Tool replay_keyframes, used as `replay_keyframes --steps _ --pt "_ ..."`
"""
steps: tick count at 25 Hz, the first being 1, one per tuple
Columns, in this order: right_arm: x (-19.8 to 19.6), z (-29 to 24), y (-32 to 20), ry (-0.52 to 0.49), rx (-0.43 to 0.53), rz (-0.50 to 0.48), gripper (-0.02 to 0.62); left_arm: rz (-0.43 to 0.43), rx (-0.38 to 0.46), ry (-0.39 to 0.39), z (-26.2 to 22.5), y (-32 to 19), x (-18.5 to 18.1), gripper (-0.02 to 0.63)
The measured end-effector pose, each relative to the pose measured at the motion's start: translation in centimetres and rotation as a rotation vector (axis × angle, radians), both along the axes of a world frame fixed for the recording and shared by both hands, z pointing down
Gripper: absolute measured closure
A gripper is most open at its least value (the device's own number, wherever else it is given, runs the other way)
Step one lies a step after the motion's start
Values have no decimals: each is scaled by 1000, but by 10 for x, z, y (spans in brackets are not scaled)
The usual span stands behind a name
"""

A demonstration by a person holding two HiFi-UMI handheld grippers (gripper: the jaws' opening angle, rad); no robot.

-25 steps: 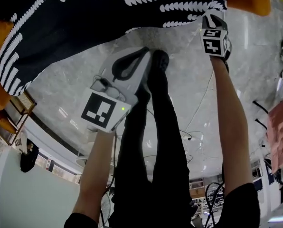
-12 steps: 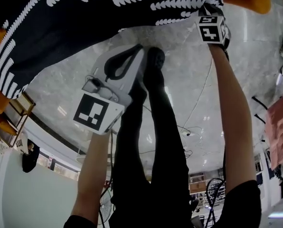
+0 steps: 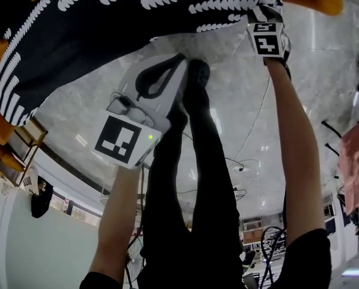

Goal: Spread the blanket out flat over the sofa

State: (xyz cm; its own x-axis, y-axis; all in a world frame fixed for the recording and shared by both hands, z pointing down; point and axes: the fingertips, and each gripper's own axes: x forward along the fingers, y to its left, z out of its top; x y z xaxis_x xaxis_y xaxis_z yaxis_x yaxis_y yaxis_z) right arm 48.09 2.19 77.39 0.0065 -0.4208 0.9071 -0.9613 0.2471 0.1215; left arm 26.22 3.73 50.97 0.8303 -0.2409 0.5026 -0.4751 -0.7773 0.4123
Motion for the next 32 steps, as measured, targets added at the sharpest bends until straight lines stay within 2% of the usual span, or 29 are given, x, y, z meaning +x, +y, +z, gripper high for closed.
replay_keyframes --steps 2,7,12,17,24,29,32 --pt "-1 2 -2 8 -12 11 462 4 -3 -3 2 1 0 595" --pt "4 4 -16 25 -16 81 580 10 -7 -4 7 3 -1 594" --pt "13 -1 -2 42 -12 59 583 13 -15 -4 4 10 9 595" --pt "32 1 19 119 -44 20 583 22 -17 -9 2 13 11 594" --pt "89 -1 24 254 -80 69 583 26 -12 -20 1 12 13 595" --pt "102 -1 27 345 -110 78 584 14 -9 -26 3 6 1 595" --pt "106 -4 27 353 -104 80 584 14 -3 -28 3 6 -3 595"
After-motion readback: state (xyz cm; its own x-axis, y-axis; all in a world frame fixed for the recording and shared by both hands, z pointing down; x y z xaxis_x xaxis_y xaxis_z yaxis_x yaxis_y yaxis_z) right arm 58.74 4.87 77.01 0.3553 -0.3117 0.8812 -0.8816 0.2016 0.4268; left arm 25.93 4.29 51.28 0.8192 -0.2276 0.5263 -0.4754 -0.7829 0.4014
